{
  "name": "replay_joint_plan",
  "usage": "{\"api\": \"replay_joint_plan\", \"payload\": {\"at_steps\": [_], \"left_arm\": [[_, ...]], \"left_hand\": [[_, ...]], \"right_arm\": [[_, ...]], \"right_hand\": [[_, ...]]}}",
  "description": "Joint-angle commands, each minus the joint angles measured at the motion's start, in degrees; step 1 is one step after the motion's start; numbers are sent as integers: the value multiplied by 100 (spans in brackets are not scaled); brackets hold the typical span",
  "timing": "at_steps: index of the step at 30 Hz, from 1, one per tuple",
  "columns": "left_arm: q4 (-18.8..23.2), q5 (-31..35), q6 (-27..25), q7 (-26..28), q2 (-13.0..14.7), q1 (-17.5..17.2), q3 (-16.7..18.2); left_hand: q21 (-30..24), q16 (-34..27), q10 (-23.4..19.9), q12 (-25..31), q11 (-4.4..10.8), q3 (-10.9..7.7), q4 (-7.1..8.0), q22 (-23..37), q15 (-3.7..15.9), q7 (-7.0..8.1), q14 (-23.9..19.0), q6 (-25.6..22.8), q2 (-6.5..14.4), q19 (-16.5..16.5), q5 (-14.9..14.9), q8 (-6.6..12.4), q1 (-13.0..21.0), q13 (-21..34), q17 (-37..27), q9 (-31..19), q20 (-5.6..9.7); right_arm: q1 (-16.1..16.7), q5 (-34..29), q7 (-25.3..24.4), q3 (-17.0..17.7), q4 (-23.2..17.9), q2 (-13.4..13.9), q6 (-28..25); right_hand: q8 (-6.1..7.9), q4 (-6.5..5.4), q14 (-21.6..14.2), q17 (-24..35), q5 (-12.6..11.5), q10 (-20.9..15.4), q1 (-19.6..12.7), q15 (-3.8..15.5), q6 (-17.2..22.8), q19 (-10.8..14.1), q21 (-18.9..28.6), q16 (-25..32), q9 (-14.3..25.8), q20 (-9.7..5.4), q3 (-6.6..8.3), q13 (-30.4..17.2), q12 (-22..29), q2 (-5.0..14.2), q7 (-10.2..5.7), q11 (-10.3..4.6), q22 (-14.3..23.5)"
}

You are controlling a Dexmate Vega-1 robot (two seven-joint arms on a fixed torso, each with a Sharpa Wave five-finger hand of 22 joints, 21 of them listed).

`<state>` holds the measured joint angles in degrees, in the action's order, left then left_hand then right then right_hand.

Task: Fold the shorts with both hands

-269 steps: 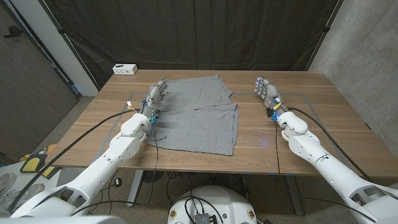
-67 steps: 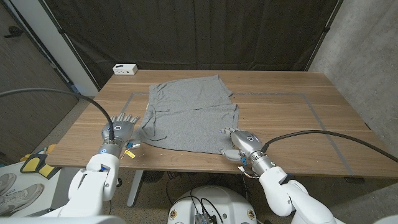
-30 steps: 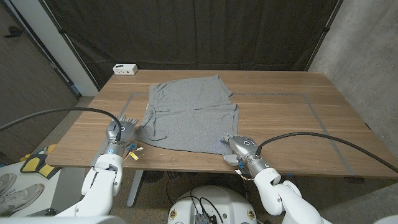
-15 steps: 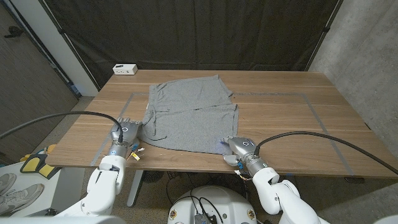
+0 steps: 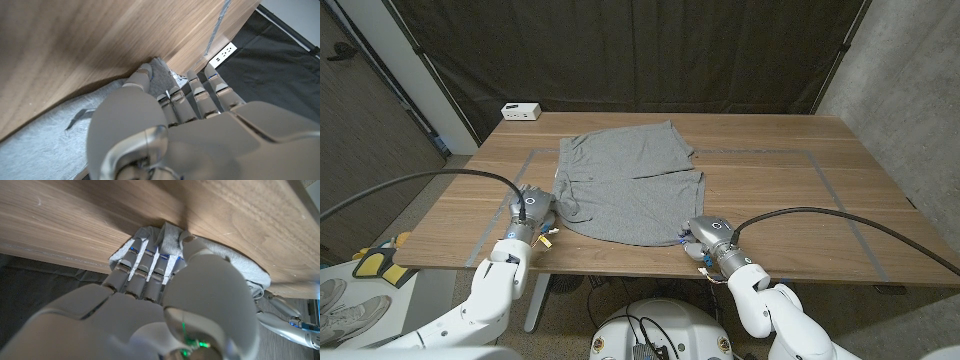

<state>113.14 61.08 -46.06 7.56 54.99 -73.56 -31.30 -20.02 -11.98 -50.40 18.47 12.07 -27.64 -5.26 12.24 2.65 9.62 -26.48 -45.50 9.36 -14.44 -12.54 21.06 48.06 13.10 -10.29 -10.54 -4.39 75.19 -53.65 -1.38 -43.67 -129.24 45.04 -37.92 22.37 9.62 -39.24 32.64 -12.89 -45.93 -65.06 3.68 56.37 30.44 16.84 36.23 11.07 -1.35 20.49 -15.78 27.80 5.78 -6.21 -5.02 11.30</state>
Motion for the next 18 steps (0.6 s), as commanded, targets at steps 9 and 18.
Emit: {"api": "replay_joint_plan", "payload": {"at_steps": [9, 18], "left_arm": [[888, 33, -884, -800, 414, 50, -178], [1605, -570, -1038, -326, 627, -473, 403]], "left_hand": [[-10, 129, 1260, -532, -254, -341, 159, 51, 658, -447, 558, -806, 98, 359, -80, 809, 16, 442, -72, -684, -85], [0, 110, 1337, -518, -410, -561, -364, 70, 564, -1072, 727, -1074, 75, 584, 128, 1271, 479, 587, -41, -1019, -126]], "right_arm": [[-6, 777, -564, 358, -6, 224, 545], [327, 1080, -1730, 725, -57, 312, 1136]], "right_hand": [[78, 5, -133, 133, 59, -219, -191, 936, 318, 142, 95, 52, 24, 1, -14, -79, 137, 49, 106, 77, 20], [83, 9, -288, 10, 96, -321, -242, 865, 398, 177, 128, -135, 28, 60, 73, -117, 203, -20, 266, 220, 15]]}}
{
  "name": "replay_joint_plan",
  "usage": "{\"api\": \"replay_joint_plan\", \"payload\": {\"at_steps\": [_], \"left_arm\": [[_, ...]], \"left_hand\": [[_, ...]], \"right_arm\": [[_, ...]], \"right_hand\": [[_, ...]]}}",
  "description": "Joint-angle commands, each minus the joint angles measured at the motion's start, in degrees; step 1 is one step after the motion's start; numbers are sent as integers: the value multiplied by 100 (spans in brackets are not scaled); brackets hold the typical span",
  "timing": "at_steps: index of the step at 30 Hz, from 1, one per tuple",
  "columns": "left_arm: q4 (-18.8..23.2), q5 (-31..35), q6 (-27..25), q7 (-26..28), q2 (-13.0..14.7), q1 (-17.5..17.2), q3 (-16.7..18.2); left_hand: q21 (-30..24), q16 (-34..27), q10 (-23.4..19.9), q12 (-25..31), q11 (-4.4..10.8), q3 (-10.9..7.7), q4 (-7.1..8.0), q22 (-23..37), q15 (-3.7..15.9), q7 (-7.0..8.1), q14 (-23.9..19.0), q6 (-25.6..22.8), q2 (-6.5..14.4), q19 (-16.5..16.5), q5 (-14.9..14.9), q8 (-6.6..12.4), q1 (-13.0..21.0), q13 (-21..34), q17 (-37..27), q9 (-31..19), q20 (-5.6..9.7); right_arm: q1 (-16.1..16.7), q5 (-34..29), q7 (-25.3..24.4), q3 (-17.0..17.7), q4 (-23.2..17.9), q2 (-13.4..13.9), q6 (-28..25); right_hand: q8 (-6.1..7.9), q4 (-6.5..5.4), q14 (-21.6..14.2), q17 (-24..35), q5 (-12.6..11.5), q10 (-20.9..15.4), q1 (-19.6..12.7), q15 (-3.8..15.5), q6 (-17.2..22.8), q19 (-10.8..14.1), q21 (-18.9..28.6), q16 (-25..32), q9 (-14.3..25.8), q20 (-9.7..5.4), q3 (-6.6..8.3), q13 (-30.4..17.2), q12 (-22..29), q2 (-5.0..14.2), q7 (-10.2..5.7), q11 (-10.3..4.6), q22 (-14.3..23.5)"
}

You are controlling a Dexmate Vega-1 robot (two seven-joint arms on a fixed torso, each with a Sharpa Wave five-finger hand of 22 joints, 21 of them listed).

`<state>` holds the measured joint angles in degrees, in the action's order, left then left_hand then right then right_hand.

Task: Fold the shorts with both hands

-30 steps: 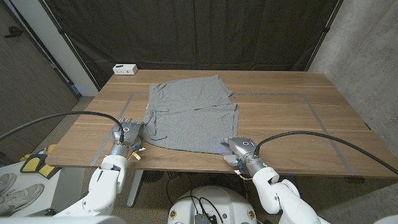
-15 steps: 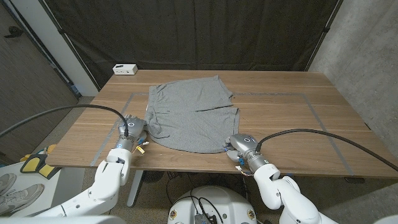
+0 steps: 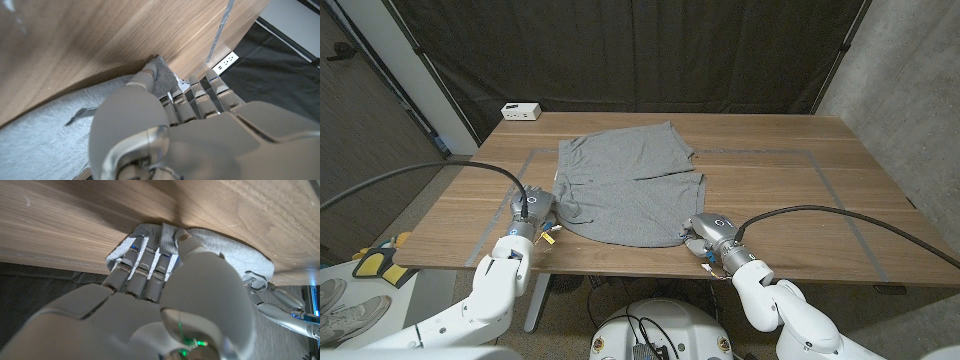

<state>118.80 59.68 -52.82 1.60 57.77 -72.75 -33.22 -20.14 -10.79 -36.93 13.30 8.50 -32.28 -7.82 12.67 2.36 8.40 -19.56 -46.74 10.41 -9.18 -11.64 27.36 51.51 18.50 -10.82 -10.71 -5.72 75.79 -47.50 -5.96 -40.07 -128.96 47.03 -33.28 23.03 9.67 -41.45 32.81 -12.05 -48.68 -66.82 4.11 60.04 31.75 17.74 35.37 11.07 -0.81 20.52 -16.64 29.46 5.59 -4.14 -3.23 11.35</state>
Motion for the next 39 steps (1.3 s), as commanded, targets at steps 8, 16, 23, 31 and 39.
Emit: {"api": "replay_joint_plan", "payload": {"at_steps": [8, 16, 23, 31, 39], "left_arm": [[1305, -502, -449, 1032, 380, -918, 868], [1465, -410, -690, 1295, 436, -1089, 999], [1571, -377, -959, 1464, 398, -1214, 1130], [1831, -993, -915, 1528, 291, -1499, 1609], [2057, -2098, -368, 1521, 118, -1888, 2639]], "left_hand": [[-30, -28, -156, 68, -114, -261, -226, 27, 592, -1106, -64, -1213, -164, 31, 4, 873, 172, 76, 33, -1143, 25], [-64, -47, -314, 133, -109, -391, -258, 16, 633, -1151, -179, -1396, -282, -10, -65, 1023, 163, 90, 39, -1235, 22], [-69, -50, -340, 141, -122, -456, -267, 8, 592, -1145, -222, -1451, -349, -4, -96, 1068, 150, 94, 42, -1262, -4], [-75, -25, -361, 134, -168, -557, -268, -2, 532, -1185, -186, -1555, -427, 7, -144, 1092, 130, 95, 46, -1228, -23], [-55, 4, -234, 66, -258, -674, -257, -8, 472, -1233, -103, -1520, -474, 93, -204, 1106, 104, 83, 47, -1276, -77]], "right_arm": [[480, 500, -2246, 583, 89, 54, 1155], [662, 457, -2512, 814, -51, 151, 1296], [716, 291, -3070, 953, 69, 50, 1534], [444, 168, -2978, 1002, 189, -37, 1646], [16, 66, -2854, 959, 405, -104, 1933]], "right_hand": [[21, -17, -83, -50, 26, -46, -50, 817, 52, 34, 39, -134, 33, 18, 108, -47, 43, -6, 81, 55, 6], [38, 7, -172, -98, 51, -205, -84, 818, 96, 35, 45, -234, 44, 33, 188, -74, 120, -42, 209, 134, -1], [98, 20, -276, -98, 81, -280, -105, 812, 176, 23, 42, -255, 93, 44, 237, -95, 163, -75, 228, 191, -7], [113, -9, -277, -90, 100, -263, -70, 813, 164, 19, 40, -294, 125, 44, 264, -111, 164, -75, 203, 179, -11], [109, -24, -270, -76, 112, -234, -44, 825, 128, 4, 34, -333, 137, 50, 294, -127, 162, -75, 171, 154, -15]]}}
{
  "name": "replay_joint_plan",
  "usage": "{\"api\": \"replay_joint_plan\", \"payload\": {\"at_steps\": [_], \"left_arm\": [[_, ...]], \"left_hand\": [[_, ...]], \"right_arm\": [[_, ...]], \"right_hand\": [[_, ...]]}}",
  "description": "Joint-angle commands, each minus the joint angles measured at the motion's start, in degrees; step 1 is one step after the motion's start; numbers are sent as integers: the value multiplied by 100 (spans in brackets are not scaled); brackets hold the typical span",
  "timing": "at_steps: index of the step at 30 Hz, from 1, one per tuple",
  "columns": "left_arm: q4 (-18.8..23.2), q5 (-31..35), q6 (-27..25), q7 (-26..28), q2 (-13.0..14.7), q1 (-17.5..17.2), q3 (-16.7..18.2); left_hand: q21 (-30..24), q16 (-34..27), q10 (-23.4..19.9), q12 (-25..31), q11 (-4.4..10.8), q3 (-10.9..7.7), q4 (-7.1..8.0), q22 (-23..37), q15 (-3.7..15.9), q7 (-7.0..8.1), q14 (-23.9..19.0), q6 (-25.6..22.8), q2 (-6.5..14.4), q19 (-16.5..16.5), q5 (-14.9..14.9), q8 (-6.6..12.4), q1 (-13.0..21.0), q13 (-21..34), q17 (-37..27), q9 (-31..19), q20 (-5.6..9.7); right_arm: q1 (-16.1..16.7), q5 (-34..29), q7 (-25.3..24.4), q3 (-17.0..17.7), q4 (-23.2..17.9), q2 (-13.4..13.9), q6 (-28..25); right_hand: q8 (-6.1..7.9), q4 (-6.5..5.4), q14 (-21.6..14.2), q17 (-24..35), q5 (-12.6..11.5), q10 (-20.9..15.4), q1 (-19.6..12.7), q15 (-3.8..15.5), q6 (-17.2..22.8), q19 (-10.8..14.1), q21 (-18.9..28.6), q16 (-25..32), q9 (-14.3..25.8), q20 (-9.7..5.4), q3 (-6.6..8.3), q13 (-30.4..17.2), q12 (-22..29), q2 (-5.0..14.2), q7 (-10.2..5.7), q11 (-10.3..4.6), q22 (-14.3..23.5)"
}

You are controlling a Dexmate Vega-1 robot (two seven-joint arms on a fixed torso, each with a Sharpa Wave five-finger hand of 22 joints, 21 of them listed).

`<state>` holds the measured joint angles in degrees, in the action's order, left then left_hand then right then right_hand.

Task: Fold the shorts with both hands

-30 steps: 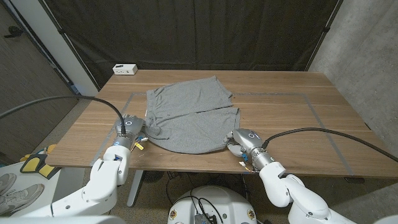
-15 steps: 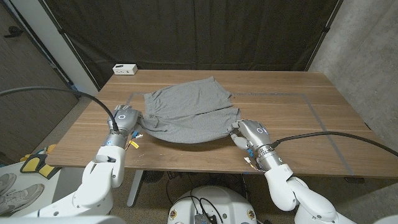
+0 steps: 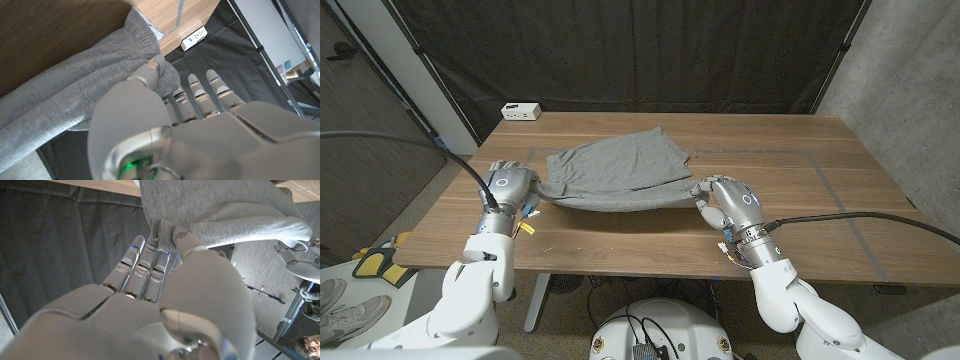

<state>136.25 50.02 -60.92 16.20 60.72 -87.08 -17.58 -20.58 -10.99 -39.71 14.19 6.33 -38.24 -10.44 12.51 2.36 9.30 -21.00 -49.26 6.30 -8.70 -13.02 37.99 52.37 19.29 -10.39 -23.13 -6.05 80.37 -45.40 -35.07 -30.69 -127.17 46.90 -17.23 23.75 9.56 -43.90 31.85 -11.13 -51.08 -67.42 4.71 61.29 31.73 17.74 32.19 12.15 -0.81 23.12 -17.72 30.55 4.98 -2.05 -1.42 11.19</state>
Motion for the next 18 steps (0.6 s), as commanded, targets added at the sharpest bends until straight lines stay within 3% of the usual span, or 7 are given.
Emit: {"api": "replay_joint_plan", "payload": {"at_steps": [1, 10, 18], "left_arm": [[307, -1171, 439, 71, -184, -450, 1118], [181, -1533, 531, 84, -213, -309, 1397], [137, -1956, 466, -377, 85, 10, 1459]], "left_hand": [[-8, 25, 57, -29, -51, -88, 5, 7, 463, -1329, 46, -1265, -65, 55, -71, 43, 16, 2, 4, -38, -50], [-16, 19, 48, -31, -116, -178, 15, 8, 407, -1378, 44, -1211, -88, 69, -117, 1, -16, -6, 6, -18, -93], [-20, 20, 46, -34, -126, -253, 8, 7, 409, -1409, 43, -1238, -102, 86, -159, 15, -22, -11, 10, -38, -113]], "right_arm": [[-478, -163, 73, 14, 244, -94, 351], [-1018, -262, 329, -95, 516, -195, 617], [-1574, -362, 301, -248, 946, -437, 837]], "right_hand": [[35, -14, -22, 21, 22, 10, 18, 764, 0, 5, 34, -20, 28, 49, 36, -21, 51, -15, -45, -36, 1], [36, -18, -23, 40, 30, 15, 36, 768, -3, -11, 27, -49, 25, 55, 63, -36, 57, -21, -53, -39, -2], [35, -20, -43, 50, 35, 12, 52, 772, 1, -15, 25, -69, 17, 54, 87, -48, 63, -28, -67, -45, -4]]}}
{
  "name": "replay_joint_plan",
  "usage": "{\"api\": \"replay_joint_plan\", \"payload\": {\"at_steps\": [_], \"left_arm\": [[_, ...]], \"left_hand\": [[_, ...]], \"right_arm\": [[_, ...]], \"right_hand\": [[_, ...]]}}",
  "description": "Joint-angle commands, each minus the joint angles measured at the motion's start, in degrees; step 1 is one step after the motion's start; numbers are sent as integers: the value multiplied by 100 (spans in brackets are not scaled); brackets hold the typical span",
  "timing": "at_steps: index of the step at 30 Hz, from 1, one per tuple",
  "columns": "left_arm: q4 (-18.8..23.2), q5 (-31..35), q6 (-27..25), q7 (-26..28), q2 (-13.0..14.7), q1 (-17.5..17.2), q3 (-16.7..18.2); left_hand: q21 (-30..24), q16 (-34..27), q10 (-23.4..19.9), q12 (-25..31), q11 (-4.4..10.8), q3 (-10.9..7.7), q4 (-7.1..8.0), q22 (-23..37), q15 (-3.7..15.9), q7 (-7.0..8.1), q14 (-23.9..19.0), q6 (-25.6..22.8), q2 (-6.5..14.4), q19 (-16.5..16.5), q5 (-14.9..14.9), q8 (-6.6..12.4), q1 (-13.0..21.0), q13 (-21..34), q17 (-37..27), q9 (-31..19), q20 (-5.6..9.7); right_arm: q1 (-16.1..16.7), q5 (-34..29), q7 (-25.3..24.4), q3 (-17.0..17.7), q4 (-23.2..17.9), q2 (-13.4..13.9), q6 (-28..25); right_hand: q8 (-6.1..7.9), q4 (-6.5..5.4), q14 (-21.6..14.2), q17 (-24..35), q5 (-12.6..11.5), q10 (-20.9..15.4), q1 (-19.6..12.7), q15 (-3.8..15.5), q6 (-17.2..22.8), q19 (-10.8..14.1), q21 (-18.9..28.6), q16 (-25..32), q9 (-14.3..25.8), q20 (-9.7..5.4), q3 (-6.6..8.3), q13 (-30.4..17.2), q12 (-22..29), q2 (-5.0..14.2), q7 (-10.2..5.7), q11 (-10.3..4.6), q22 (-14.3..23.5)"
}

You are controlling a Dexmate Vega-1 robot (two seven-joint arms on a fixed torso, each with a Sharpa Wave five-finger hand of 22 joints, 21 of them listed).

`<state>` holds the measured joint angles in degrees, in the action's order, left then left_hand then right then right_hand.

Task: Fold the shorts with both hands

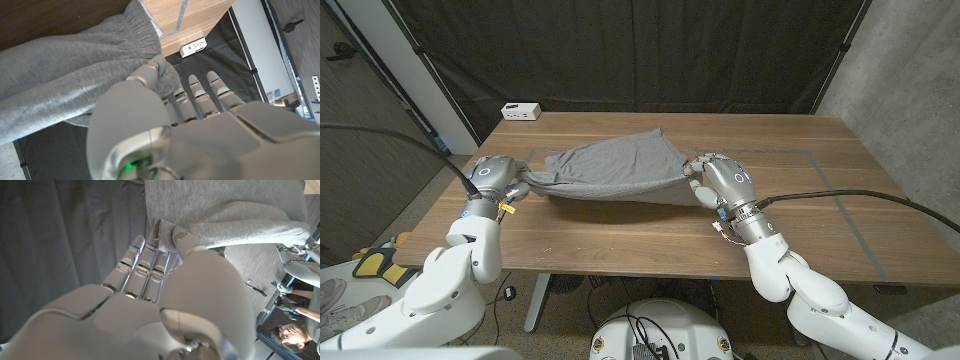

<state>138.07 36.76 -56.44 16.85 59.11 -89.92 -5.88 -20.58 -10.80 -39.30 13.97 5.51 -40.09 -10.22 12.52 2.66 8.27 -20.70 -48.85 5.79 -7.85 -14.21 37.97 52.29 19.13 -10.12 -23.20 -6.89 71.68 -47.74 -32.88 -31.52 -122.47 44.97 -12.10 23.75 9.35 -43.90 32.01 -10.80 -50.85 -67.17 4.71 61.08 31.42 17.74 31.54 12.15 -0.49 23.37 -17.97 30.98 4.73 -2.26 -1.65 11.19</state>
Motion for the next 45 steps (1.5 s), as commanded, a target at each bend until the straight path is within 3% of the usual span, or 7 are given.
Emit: {"api": "replay_joint_plan", "payload": {"at_steps": [1, 6, 12, 16, 24, 35, 45], "left_arm": [[-47, -722, 11, -536, 293, 339, 320], [-108, -1267, 4, -1104, 612, 644, 496], [-165, -1650, -83, -1284, 881, 968, 427], [-254, -1812, -139, -1279, 1065, 1373, 128], [-333, -2042, -368, -1142, 1276, 2059, -495], [-398, -2077, -772, -751, 1267, 2859, -1337], [-500, -1967, -1110, -759, 1196, 3676, -2150]], "left_hand": [[-19, 2, 7, -13, -42, -77, -16, 6, 380, -1315, 17, -1294, -55, 7, -46, 23, -16, 4, -17, -36, -30], [-21, 4, 23, -22, -87, -128, -22, 5, 369, -1348, 22, -1299, -73, 20, -82, 35, -20, -3, -15, -64, -31], [-23, 4, 20, -21, -109, -169, -24, 5, 346, -1356, 22, -1279, -84, 32, -109, 34, -24, -6, -14, -87, -33], [-26, 0, 6, -16, -111, -198, -26, 5, 370, -1377, 10, -1288, -96, 35, -131, 37, -29, -9, -13, -95, -26], [-39, -9, -73, 13, -108, -284, -34, 2, 410, -1430, -26, -1354, -137, 32, -202, 67, -42, -17, -8, -135, -5], [-62, -14, -114, 28, -106, -363, -40, 0, 417, -1422, -58, -1327, -174, 1, -264, 68, -49, -24, -5, -186, 20], [-82, -14, -127, 29, -99, -426, -34, -1, 424, -1397, -84, -1302, -212, -21, -316, 59, -72, -29, -3, -218, 18]], "right_arm": [[-803, -78, 59, -169, 564, -296, 386], [-1216, -10, -96, -244, 978, -518, 561], [-1560, -99, -154, -383, 1258, -594, 682], [-1967, -14, -59, -486, 1591, -735, 815], [-2418, 243, -32, -600, 2036, -898, 1032], [-3063, 439, 41, -813, 2699, -1089, 1299], [-3789, 625, 52, -1092, 3580, -1363, 1709]], "right_hand": [[33, 4, -44, 36, 2, -12, 26, 776, 18, 17, 25, -7, 17, 22, 64, -24, 21, -8, -50, -22, -4], [35, -3, -50, 52, 6, -4, 43, 772, 13, 22, 27, -16, 19, 22, 75, -33, 21, -10, -56, -21, -5], [35, -4, -54, 67, 8, -6, 55, 771, 10, 29, 30, -28, 17, 17, 90, -41, 25, -14, -56, -24, -6], [41, -6, -68, 67, 7, -9, 62, 773, 22, 31, 30, -40, 18, 14, 104, -46, 28, -14, -55, -30, -7], [39, 0, -80, 76, 8, -5, 73, 778, 14, 40, 34, -61, 15, 7, 124, -56, 29, -32, -51, -28, -7], [42, 3, -88, 97, 8, -6, 83, 784, 25, 43, 35, -82, 8, 4, 153, -69, 31, -39, -55, -32, -8], [45, 6, -91, 123, 9, -17, 93, 783, 31, 47, 36, -95, 5, 0, 172, -80, 37, -50, -58, -24, -8]]}}
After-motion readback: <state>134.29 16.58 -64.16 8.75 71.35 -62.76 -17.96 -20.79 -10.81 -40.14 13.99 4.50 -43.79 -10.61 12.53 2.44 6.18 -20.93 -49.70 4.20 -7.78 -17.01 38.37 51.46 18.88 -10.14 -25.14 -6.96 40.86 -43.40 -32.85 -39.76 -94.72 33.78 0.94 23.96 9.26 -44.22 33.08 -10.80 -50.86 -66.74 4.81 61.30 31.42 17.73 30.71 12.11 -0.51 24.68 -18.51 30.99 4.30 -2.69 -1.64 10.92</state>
